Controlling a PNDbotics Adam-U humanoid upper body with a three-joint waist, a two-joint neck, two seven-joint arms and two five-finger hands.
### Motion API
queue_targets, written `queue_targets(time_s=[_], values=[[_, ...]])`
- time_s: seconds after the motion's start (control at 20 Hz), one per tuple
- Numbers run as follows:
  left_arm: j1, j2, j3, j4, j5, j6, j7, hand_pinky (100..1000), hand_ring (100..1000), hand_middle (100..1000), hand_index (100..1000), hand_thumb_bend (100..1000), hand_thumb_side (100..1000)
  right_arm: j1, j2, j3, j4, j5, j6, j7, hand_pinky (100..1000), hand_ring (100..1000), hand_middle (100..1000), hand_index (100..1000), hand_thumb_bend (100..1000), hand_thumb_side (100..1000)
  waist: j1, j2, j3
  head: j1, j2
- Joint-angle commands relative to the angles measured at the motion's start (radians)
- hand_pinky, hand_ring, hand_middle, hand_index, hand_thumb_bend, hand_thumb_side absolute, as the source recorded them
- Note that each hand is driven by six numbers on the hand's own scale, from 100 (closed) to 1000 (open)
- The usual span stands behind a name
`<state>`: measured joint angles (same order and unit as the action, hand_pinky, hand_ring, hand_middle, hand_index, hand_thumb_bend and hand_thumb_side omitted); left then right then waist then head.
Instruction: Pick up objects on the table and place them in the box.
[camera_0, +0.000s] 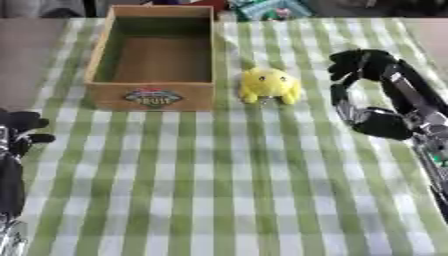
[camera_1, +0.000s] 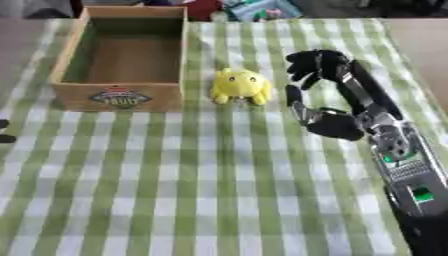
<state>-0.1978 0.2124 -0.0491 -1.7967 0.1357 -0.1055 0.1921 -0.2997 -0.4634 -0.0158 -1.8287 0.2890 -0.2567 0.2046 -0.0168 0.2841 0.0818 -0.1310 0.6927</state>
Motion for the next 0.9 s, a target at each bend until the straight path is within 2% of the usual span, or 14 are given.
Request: queue_targets(time_s=[0.05,0.3,0.45,0.65,0.9], values=[[-0.005,0.022,0.005,-0.024,-0.005,0.005,0.0,548,642,578,518,100,705,-0.028,-0.06,0.011,0.001,-0.002,-0.014,0.009,562,663,663,836,100,267,-0.003,-0.018,0.001,-0.003,-0.01],[-0.005,0.018,-0.004,-0.022,0.0,0.007,-0.01,549,642,579,518,100,708,-0.111,-0.148,0.046,0.067,-0.014,-0.037,0.027,580,690,700,857,100,228,-0.006,-0.02,0.008,-0.006,-0.009],[-0.006,0.017,-0.01,-0.02,0.005,0.007,-0.018,549,642,579,518,100,709,-0.181,-0.199,0.076,0.133,-0.025,-0.068,0.062,610,737,758,881,100,206,-0.008,-0.023,0.016,-0.011,-0.008],[-0.006,0.016,-0.02,-0.015,0.012,0.008,-0.031,550,643,579,518,100,712,-0.284,-0.23,0.129,0.269,-0.021,-0.113,0.17,667,812,839,911,100,198,-0.012,-0.026,0.031,-0.017,-0.01],[-0.009,0.014,-0.028,-0.011,0.017,0.01,-0.043,550,643,580,518,100,712,-0.397,-0.205,0.19,0.426,0.026,-0.176,0.324,706,858,895,925,100,216,-0.012,-0.026,0.046,-0.026,-0.01]])
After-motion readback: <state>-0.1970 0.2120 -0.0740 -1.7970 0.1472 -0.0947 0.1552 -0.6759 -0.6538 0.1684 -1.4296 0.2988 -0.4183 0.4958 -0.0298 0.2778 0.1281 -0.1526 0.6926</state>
